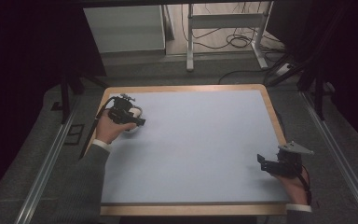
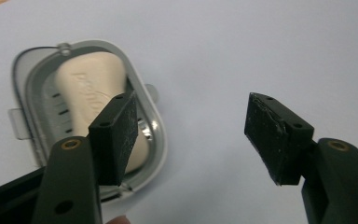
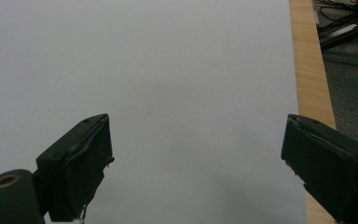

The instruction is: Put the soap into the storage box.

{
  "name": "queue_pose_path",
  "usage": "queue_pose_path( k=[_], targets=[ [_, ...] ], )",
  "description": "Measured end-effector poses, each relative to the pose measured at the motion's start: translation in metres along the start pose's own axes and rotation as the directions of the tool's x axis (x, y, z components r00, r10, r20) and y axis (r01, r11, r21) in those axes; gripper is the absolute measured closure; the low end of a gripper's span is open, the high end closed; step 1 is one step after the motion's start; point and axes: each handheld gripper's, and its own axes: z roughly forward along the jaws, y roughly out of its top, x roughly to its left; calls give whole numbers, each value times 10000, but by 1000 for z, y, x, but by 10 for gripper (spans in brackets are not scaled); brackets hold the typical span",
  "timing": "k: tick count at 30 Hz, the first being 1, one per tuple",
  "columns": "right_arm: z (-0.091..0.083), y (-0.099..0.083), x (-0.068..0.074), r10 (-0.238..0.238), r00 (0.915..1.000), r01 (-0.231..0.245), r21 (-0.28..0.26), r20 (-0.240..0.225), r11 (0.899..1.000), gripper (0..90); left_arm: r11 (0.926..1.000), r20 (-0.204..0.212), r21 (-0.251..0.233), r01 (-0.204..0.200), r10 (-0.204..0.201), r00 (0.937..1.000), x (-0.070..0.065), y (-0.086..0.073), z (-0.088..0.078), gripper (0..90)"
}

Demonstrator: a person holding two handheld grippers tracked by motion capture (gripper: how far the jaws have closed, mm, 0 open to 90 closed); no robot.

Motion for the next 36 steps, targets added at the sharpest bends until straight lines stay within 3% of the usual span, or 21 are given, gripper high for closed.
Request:
queue_pose_path(
  k=[7, 15, 22, 25, 31, 36],
  targets=[
    [0, 0, 0, 4, 10000, -4, 0, -18, 10000, 85, 9974, 350, -560, -443, 464, 9983, -19, -15, -8, 339],
    [0, 0, 0, -6, 10000, 6, 8, 1, 10000, 85, 9920, 763, -975, -801, 877, 9932, -39, -39, -4, 326],
    [0, 0, 0, -15, 10000, 14, 22, 30, 10000, 85, 9910, 1187, -1191, -617, 759, 9900, -50, -65, 4, 312],
    [0, 0, 1, -43, 10000, 43, 42, 35, 10000, 85, 9919, 1089, -1092, -652, 772, 9910, -54, -76, 8, 313],
    [0, 0, 2, -75, 10000, 74, 53, 47, 10000, 85, 9937, 1418, -1101, -233, 390, 9891, -55, -99, 15, 313],
    [2, -1, 2, -89, 10000, 89, 119, 32, 9999, 85, 9955, 1358, -939, -139, 266, 9904, -52, -112, 18, 310]
  ],
)
